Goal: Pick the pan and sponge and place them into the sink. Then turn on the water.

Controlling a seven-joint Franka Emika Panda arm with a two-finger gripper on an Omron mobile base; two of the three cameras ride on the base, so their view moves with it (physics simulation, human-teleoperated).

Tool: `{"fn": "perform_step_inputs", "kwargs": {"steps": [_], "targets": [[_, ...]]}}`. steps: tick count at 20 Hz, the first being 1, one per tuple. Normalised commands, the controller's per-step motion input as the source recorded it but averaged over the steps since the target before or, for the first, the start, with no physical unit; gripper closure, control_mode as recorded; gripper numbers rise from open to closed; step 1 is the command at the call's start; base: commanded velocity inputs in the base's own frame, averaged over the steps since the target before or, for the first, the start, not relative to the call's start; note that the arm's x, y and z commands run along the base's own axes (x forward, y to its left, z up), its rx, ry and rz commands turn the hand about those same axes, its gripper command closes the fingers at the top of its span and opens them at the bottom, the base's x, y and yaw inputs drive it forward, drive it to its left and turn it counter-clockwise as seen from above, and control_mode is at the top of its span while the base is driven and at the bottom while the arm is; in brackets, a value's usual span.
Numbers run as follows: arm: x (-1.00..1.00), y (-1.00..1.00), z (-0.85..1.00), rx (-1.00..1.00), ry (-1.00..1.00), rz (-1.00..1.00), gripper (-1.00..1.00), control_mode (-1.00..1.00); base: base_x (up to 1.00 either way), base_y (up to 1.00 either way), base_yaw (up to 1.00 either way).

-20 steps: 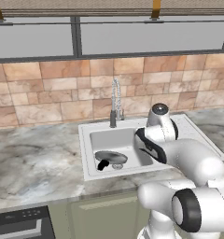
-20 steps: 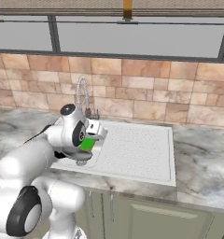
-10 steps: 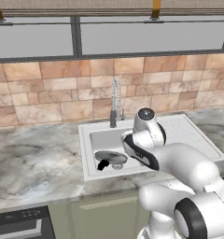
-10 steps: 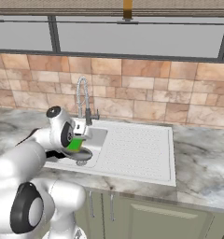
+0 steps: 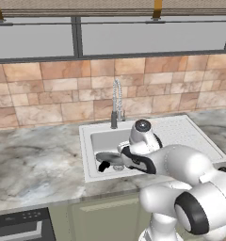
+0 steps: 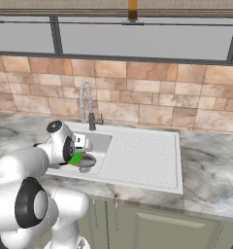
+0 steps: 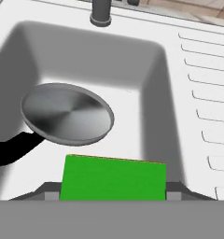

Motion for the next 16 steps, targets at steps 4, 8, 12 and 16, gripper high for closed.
{"fn": "perform_step_inputs", "kwargs": {"steps": [4,8,12,16], "targets": [[0.18,0.0,-0.22,0.0,0.0,0.02,1.0,-1.0,0.0,0.0,0.0],[0.28,0.0,0.0,0.0,0.0,0.01,1.0,-1.0,0.0,0.0,0.0],[0.31,0.0,-0.08,0.0,0.0,0.02,1.0,-1.0,0.0,0.0,0.0],[0.24,0.0,-0.18,0.0,0.0,0.03,1.0,-1.0,0.0,0.0,0.0]]}}
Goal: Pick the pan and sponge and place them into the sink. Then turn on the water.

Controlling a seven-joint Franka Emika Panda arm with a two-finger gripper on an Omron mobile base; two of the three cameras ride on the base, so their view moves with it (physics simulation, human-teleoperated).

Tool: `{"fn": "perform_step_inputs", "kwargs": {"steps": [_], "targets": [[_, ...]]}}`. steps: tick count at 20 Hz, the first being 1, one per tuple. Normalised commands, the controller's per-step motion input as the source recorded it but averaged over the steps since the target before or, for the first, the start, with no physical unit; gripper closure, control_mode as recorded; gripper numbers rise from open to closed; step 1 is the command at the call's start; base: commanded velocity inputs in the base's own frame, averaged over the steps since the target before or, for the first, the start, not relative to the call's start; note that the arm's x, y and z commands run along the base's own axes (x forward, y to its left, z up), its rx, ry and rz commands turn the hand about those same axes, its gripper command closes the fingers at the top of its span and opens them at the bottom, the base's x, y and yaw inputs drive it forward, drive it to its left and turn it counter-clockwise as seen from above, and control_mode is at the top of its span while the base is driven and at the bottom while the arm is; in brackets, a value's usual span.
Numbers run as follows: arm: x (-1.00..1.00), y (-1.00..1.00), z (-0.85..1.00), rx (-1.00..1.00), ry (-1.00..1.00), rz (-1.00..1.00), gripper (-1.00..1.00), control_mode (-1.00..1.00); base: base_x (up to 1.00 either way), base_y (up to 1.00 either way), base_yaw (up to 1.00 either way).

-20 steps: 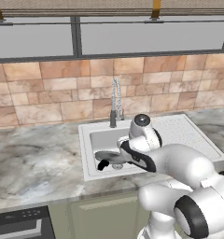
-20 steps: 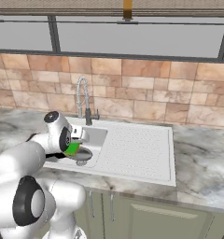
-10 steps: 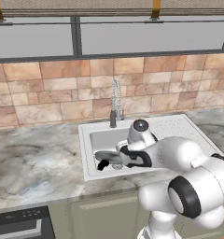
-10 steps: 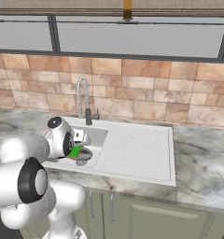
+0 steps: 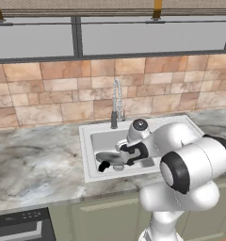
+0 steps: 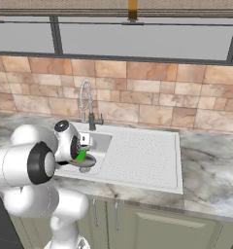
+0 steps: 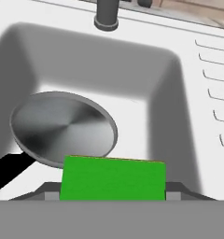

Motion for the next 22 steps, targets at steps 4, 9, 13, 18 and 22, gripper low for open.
{"fn": "perform_step_inputs", "kwargs": {"steps": [4,9,13,18,22], "targets": [[0.16,0.0,-0.26,0.0,0.0,0.05,1.0,-1.0,0.0,0.0,0.0],[0.21,0.0,-0.24,0.0,0.0,0.04,1.0,-1.0,0.0,0.0,0.0],[0.16,0.0,-0.26,0.0,0.0,0.04,1.0,-1.0,0.0,0.0,0.0],[0.14,0.0,-0.38,0.0,0.0,0.05,1.0,-1.0,0.0,0.0,0.0],[0.14,0.0,-0.45,0.0,0.0,0.05,1.0,-1.0,0.0,0.0,0.0]]}}
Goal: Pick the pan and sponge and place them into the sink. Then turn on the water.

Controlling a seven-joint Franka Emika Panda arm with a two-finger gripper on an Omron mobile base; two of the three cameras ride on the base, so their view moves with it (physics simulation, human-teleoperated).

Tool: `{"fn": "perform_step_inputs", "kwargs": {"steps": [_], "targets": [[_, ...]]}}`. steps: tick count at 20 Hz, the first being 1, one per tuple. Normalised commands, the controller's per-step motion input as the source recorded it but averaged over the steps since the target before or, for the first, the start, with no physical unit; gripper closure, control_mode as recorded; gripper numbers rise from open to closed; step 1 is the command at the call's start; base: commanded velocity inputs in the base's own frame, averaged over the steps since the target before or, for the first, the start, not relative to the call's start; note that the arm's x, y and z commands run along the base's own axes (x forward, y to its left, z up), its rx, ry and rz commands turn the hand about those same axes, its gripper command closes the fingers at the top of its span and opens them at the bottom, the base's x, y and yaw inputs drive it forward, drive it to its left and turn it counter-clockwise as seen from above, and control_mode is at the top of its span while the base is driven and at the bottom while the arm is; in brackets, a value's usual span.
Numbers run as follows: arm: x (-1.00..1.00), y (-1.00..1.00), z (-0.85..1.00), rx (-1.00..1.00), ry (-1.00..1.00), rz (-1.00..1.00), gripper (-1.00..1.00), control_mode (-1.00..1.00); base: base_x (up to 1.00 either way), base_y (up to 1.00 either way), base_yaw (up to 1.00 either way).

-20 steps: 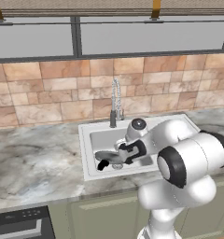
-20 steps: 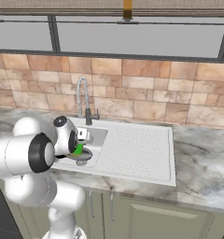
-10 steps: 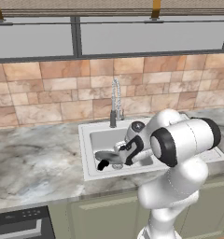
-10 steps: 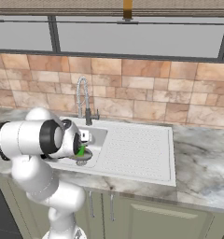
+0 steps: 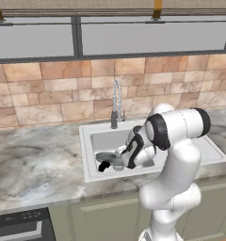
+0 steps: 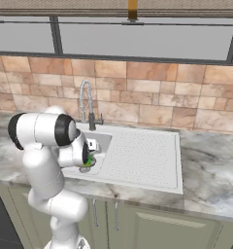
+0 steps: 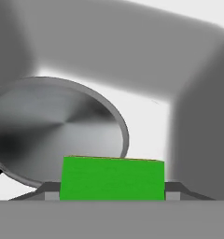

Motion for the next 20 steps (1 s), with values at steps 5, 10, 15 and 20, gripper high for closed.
{"fn": "perform_step_inputs", "kwargs": {"steps": [5,10,15,20], "targets": [[0.15,0.0,-0.43,0.0,0.0,0.05,1.0,-1.0,0.0,0.0,0.0],[0.17,0.0,-0.37,0.0,0.0,0.04,1.0,-1.0,0.0,0.0,0.0],[0.19,0.0,-0.42,0.0,0.0,0.02,1.0,-1.0,0.0,0.0,0.0],[0.16,0.0,-0.48,-0.01,0.0,0.01,1.0,-1.0,0.0,0.0,0.0]]}}
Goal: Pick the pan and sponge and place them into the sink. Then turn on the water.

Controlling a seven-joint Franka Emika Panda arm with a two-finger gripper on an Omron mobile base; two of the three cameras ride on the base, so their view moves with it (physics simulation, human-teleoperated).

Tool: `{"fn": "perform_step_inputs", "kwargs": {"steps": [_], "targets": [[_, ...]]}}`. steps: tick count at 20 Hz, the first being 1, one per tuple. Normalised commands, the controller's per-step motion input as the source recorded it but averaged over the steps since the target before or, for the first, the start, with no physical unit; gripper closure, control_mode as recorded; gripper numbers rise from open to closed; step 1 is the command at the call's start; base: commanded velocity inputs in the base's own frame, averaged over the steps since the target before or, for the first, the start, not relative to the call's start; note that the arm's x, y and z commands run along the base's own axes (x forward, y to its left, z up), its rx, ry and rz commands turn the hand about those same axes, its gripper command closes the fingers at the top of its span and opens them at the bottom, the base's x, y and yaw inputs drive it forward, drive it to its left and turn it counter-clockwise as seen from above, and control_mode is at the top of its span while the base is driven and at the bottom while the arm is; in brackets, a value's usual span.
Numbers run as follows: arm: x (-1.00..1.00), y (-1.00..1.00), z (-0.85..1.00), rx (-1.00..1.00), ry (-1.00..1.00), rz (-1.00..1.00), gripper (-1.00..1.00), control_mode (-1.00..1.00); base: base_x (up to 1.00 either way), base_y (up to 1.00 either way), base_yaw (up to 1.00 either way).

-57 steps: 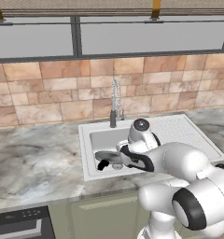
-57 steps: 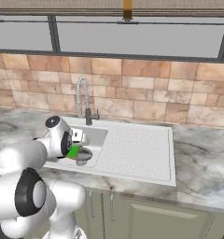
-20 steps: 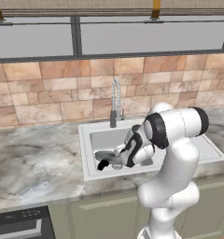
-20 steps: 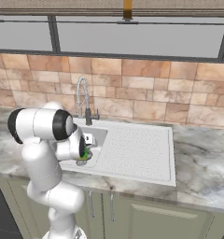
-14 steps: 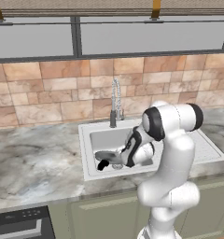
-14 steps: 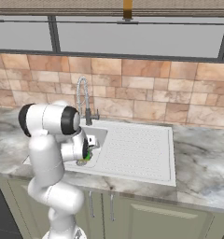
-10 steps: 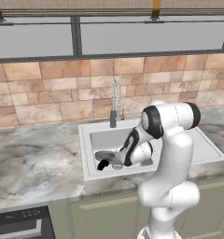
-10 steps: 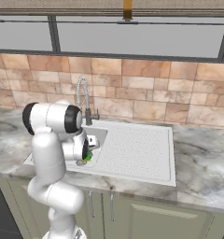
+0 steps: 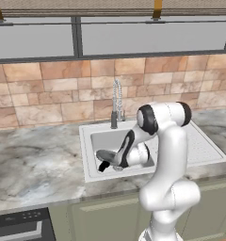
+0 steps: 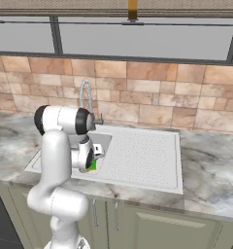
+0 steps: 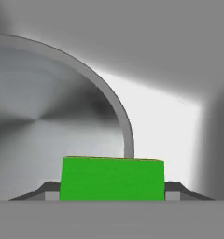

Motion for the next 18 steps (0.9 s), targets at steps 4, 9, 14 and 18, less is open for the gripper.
{"fn": "perform_step_inputs", "kwargs": {"steps": [4,9,14,18], "targets": [[0.21,0.0,-0.48,-0.02,0.0,0.0,1.0,-1.0,0.0,0.0,0.0],[0.36,0.0,-0.34,-0.01,0.0,0.0,1.0,-1.0,0.0,0.0,0.0],[0.21,0.0,-0.16,0.0,0.0,0.0,-1.0,-1.0,0.0,0.0,0.0],[0.0,0.0,0.04,0.04,-0.01,0.01,-1.0,-1.0,0.0,0.0,0.0]]}}
